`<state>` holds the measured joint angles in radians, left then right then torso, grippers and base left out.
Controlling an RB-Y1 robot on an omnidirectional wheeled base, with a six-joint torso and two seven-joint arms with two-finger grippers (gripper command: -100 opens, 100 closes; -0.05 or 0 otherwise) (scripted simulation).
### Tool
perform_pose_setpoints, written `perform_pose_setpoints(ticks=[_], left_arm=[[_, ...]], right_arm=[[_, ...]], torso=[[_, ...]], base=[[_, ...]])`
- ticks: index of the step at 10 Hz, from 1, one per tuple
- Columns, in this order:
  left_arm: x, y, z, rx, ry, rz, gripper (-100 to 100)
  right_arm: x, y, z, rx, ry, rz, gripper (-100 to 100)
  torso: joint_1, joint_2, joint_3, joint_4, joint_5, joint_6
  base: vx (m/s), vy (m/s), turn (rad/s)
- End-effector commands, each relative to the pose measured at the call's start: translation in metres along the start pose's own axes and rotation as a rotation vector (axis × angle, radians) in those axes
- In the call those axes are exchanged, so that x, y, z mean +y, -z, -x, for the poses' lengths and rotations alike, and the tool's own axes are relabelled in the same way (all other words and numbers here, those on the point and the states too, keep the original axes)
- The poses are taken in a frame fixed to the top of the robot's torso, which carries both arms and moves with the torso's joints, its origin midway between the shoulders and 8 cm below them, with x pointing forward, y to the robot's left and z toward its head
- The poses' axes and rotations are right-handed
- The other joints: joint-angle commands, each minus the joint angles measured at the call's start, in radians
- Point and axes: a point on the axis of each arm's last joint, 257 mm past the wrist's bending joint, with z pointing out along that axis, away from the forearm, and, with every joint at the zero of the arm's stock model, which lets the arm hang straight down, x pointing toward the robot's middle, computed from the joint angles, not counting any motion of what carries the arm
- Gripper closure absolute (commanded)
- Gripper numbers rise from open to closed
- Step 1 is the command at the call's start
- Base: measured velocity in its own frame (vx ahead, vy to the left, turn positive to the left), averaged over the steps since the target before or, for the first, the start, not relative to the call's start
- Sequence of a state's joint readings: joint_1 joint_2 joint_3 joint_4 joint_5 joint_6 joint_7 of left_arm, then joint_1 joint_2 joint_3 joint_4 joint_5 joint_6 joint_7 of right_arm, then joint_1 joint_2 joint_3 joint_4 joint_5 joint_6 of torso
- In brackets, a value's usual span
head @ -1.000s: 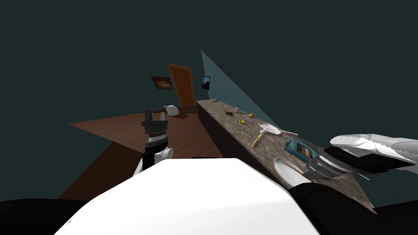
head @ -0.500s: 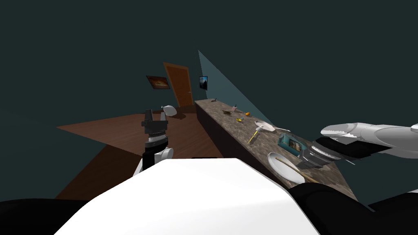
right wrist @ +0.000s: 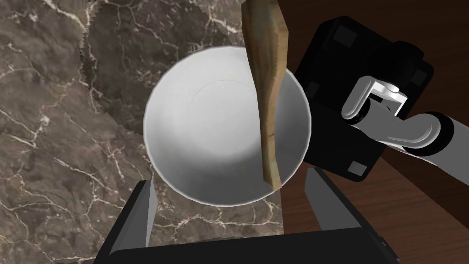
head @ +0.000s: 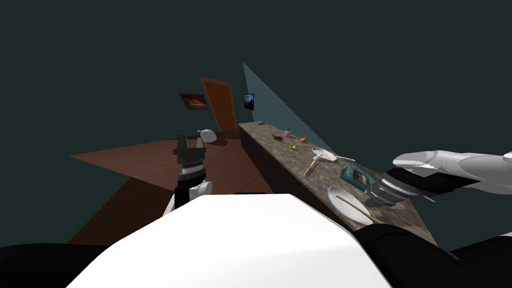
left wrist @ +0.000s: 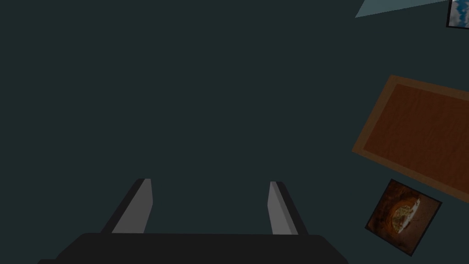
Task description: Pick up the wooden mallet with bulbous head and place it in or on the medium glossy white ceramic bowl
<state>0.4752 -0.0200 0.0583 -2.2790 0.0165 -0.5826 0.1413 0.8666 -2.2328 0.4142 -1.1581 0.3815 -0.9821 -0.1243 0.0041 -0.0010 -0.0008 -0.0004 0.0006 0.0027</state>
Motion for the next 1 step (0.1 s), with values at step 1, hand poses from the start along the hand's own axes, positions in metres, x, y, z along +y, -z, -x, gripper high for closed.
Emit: perform_pose_setpoints(ticks=[1], left_arm=[[0.0,0.0,0.0,0.0,0.0,0.0,0]], right_arm=[[0.0,0.0,0.0,0.0,0.0,0.0,0]], torso=[[0.0,0.0,0.0,0.0,0.0,0.0]], base=[[0.0,0.0,0.0]])
